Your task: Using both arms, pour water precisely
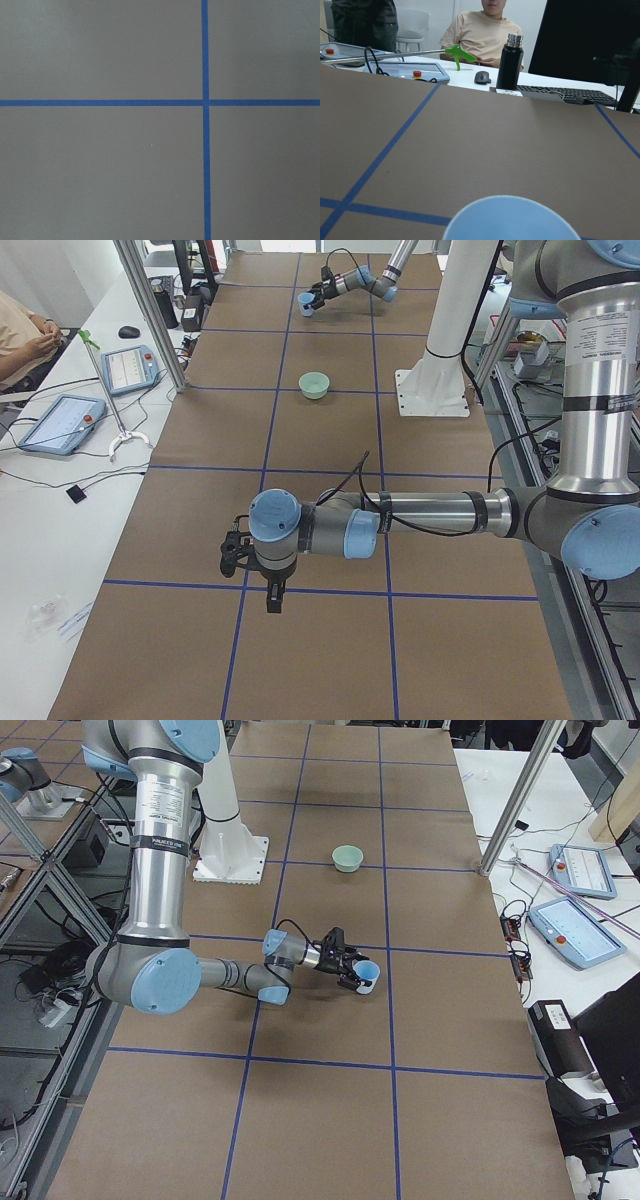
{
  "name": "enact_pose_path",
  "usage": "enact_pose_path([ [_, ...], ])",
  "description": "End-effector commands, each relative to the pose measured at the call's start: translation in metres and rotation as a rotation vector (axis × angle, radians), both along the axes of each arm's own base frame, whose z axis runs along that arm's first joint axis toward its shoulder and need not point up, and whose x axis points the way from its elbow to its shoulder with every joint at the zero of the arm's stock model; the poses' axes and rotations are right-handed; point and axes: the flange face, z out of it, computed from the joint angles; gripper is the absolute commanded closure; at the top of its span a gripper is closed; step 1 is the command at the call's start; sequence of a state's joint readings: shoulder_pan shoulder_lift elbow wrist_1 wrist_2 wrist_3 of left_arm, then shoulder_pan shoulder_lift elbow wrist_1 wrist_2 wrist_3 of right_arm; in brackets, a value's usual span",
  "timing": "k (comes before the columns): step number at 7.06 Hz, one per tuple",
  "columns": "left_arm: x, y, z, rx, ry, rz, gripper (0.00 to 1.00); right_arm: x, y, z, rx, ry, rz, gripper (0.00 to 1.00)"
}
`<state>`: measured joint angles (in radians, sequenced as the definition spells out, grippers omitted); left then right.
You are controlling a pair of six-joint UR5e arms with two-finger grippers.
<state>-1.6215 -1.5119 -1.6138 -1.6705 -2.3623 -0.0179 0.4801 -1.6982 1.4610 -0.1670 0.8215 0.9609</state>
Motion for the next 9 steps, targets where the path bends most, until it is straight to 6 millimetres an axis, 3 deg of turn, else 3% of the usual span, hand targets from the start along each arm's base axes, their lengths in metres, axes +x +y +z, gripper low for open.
enact_pose_path([
  [1,0.000,0.000,-0.001,0.003,0.000,0.001,0.00,0.012,-0.005,-0.008,0.023,-0.022,-0.018,0.00],
  [5,0.003,-0.001,-0.008,0.005,0.047,0.001,0.00,0.103,-0.074,-0.005,-0.127,-0.076,-0.201,0.00],
  [6,0.004,-0.009,-0.018,0.020,0.046,-0.001,0.00,0.112,-0.100,-0.012,-0.200,-0.078,-0.227,0.00],
  [7,0.004,-0.018,-0.033,0.052,0.047,-0.001,0.00,0.128,-0.130,-0.020,-0.289,-0.062,-0.290,0.00],
  [9,0.006,-0.021,-0.093,0.173,0.042,0.007,0.00,0.186,-0.159,-0.020,-0.398,-0.012,-0.410,0.00],
])
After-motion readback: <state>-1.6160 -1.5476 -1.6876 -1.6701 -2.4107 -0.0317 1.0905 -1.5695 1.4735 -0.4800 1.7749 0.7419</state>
